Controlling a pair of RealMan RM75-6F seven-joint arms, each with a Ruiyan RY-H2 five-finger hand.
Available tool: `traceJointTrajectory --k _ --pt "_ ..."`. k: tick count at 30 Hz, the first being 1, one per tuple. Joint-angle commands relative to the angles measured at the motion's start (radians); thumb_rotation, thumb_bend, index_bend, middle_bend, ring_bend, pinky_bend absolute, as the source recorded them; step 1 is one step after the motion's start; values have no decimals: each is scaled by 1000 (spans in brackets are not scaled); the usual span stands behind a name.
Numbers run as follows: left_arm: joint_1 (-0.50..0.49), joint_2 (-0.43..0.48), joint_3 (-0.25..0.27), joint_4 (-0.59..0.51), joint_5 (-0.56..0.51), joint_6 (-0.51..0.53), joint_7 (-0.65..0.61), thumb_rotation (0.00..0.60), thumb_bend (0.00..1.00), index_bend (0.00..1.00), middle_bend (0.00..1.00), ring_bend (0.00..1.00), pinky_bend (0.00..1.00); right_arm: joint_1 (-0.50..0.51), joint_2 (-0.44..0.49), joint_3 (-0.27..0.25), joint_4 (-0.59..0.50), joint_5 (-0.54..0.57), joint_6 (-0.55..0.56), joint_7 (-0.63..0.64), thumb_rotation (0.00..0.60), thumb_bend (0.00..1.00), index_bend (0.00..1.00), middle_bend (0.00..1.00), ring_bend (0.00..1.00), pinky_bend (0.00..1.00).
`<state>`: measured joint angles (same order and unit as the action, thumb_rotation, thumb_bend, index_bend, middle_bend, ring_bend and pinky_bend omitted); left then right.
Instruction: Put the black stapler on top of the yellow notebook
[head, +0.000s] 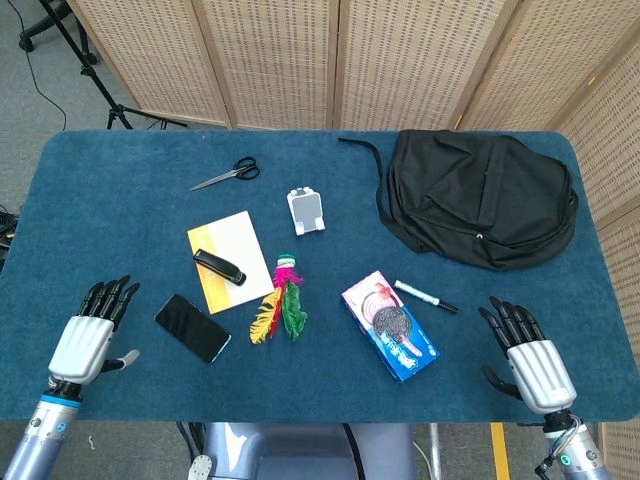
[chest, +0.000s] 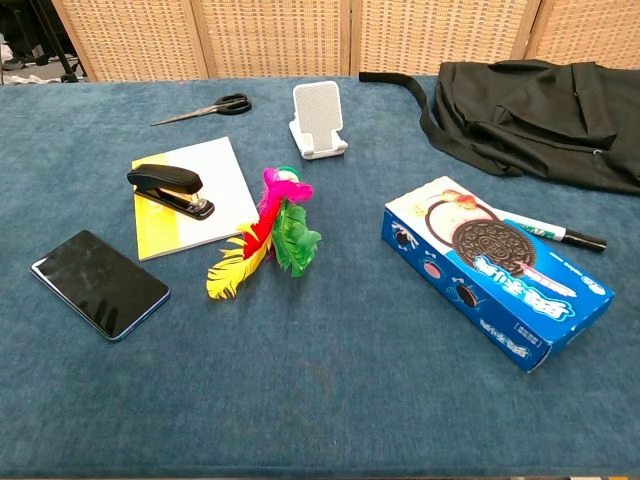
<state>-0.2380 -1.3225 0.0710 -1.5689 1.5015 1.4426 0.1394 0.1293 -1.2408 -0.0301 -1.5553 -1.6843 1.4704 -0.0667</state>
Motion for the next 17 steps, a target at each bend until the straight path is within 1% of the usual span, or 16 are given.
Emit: traceJointTrajectory --k 1,7,17 --pt "8 -13 0 16 2 -1 15 600 0 0 0 0 30 0 0 0 0 -1 1 -1 600 337 3 0 0 76" --pt "11 -10 -1 7 4 -22 21 600 0 0 0 0 30 -1 3 -1 -2 -5 6 5 600 337 3 0 0 76" --pt "23 -1 -15 -2 20 -9 3 600 0 0 0 0 30 4 0 -4 -4 -5 -7 2 600 337 3 0 0 76"
